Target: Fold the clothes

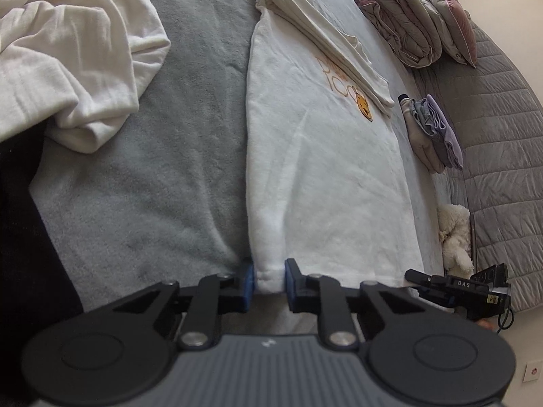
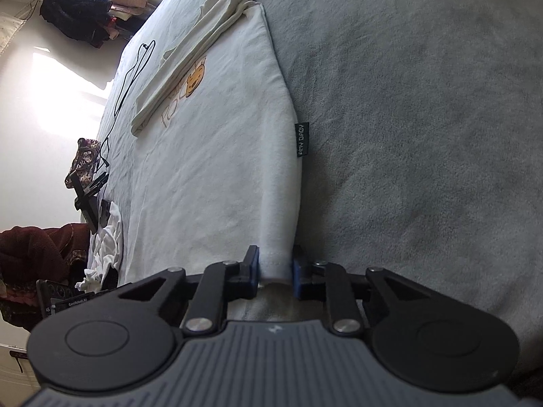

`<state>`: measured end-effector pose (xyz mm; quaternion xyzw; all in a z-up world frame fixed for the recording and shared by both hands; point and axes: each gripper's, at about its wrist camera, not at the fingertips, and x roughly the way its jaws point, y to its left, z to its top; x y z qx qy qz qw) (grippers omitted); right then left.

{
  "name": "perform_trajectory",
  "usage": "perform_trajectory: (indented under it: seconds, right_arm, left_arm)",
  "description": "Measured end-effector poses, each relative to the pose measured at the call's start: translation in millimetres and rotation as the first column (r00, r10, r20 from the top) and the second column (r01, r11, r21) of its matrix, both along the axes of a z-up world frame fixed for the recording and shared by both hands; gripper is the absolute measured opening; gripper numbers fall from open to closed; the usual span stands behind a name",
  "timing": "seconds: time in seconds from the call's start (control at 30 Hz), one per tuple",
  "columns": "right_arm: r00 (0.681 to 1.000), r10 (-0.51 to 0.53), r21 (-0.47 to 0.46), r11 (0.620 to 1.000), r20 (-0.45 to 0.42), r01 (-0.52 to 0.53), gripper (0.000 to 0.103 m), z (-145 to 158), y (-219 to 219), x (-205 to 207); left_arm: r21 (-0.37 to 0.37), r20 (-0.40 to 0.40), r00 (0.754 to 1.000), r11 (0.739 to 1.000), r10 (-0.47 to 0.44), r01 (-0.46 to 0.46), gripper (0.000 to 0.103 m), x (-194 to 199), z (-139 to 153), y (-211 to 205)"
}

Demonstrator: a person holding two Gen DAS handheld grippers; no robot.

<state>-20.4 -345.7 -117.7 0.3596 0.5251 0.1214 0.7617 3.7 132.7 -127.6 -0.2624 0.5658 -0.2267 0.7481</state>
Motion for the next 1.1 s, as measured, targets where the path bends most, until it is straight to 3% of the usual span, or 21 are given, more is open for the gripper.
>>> perform_trajectory:
  seconds: [0.27,0.53,0.9,1.1]
  right_arm:
    - [0.999,0.029,0.032,0.999,0.031,-0.03,0.014,10,1,2]
    - [0.997,-0.018,0.128,0.992,0.08,0.007,0.014,20,-10,9]
    - [0.986,-0.112,0.209,0.974,0.12,0.085,0.014,29,-21,49]
    - [0.979,-0.171,0.211,0.967,0.113,0.145,0.014,23,-25,80]
  left_arm:
    - [-0.065,0.018,1.0,0.998,-0.012,0.013,0.012,-2,7,-1]
    - [-0.15,0.037,0.999,0.989,0.016,-0.01,0.011,3,18,0]
    - [-0.235,0.048,0.99,0.965,0.133,-0.119,0.011,35,26,0]
    - [-0.22,0.032,0.97,0.949,0.24,-0.228,0.011,65,22,0]
